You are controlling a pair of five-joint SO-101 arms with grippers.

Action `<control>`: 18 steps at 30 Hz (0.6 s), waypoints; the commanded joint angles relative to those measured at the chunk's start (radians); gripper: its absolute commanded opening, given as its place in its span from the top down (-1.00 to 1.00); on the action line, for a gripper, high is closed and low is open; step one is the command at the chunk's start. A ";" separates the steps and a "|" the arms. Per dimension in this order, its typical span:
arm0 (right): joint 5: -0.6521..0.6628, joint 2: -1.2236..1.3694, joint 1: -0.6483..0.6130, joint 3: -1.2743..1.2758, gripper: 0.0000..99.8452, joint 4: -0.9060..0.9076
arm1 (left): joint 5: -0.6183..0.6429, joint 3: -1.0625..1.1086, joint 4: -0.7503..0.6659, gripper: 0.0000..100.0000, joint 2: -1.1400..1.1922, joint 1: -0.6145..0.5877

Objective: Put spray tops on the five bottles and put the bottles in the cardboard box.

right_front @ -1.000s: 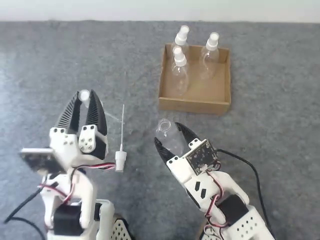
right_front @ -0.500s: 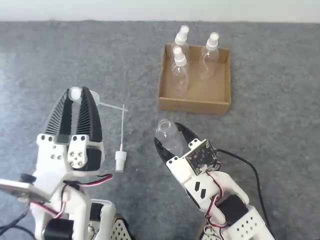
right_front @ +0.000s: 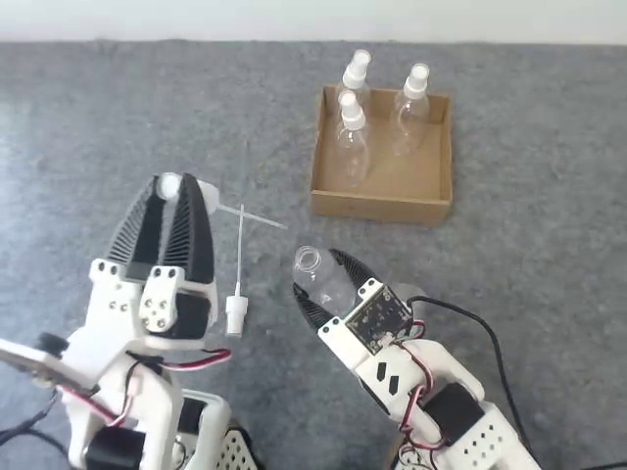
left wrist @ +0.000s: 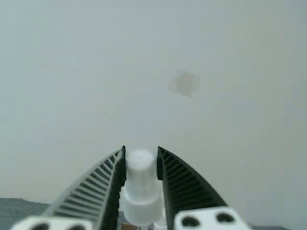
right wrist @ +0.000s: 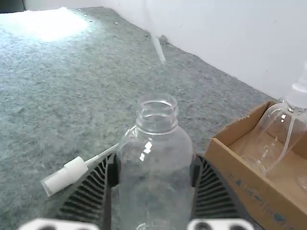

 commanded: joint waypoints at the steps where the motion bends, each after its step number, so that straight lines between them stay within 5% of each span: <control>1: 0.014 -0.012 -0.008 0.021 0.88 0.002 | 0.006 -0.021 0.014 0.97 -0.017 0.081; 18: 0.015 -0.015 -0.008 0.021 0.88 0.001 | -0.031 0.033 0.063 0.97 -0.017 0.097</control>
